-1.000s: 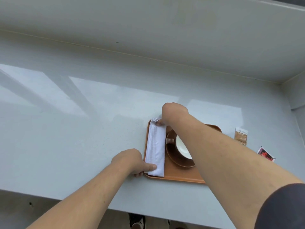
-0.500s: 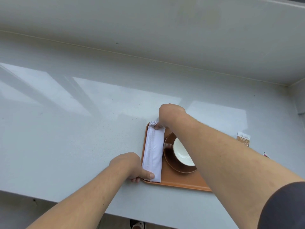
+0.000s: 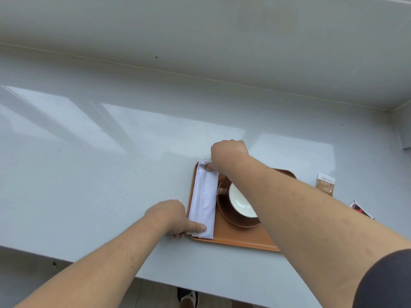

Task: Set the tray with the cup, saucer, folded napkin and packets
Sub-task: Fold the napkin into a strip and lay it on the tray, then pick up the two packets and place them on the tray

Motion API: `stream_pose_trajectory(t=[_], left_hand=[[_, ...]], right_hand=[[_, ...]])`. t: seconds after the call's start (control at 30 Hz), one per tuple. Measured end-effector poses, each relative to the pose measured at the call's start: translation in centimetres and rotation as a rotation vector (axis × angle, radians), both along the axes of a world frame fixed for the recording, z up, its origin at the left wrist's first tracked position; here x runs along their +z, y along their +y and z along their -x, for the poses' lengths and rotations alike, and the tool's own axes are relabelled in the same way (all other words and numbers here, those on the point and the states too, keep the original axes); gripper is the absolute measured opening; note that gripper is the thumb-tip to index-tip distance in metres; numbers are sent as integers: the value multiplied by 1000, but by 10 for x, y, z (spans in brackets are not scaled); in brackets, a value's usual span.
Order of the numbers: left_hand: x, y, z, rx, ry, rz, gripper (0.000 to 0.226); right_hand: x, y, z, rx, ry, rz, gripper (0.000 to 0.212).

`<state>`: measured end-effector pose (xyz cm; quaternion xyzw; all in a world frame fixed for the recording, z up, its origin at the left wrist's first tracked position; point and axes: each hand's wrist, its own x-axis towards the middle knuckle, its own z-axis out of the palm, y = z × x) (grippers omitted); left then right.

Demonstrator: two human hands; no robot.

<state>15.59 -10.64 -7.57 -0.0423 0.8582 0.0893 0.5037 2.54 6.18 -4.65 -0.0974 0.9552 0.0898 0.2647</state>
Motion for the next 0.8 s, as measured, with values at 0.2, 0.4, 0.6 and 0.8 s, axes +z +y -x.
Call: stream_pose_trajectory(t=[0.2,0.4,0.6,0.8], left_hand=[[19,4,19,220,615,-40,55],[41,64,57,162,789,-300,16],[57,157,69,30,797,-418,15],[56,246,69,-169,675,-437,29]], right_hand=[[15,36,-22,106,205,216,41],[25,114,-51,-175,312,416,34],[33,211,-88,-390,327,445,30],[33,296,-137,-602,303,361,28]])
